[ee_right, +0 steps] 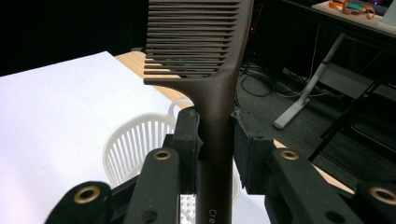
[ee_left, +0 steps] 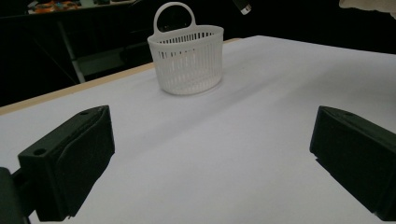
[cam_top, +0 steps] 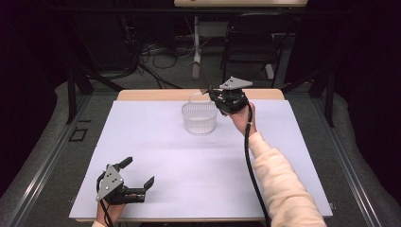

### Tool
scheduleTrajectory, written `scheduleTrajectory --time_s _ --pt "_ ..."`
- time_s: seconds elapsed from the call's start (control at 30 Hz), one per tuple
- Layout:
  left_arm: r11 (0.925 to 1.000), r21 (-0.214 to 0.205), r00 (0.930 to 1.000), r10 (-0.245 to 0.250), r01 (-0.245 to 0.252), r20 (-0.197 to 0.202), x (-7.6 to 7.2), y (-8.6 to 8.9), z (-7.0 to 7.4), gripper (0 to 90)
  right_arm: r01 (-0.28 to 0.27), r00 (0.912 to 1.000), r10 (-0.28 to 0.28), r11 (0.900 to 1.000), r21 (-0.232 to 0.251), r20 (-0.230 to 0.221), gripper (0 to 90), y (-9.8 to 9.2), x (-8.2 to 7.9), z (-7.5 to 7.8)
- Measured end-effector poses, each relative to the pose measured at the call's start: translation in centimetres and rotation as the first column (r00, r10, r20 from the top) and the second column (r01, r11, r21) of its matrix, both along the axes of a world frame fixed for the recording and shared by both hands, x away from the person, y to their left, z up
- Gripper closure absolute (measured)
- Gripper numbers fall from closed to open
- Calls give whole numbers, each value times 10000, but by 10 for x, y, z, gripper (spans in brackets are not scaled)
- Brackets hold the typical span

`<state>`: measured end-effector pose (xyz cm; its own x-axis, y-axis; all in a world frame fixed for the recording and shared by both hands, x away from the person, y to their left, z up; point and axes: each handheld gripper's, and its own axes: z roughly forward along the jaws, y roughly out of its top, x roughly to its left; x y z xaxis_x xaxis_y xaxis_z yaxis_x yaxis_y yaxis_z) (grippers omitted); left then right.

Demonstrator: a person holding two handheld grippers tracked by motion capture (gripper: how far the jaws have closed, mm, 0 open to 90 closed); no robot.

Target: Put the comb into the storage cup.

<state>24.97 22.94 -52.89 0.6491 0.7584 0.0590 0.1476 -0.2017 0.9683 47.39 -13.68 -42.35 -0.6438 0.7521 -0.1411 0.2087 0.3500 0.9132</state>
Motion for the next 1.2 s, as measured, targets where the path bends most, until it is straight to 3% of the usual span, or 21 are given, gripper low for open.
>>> scheduleTrajectory --time_s 0.73,1.2 --pt "10000 -33 10000 79 -79 25 0 0 0 0 -214 9989 212 9998 39 411 729 7 0 8" --pt "10000 -28 10000 57 -56 52 0 1 0 0 -269 9985 260 9995 174 480 729 13 4 5"
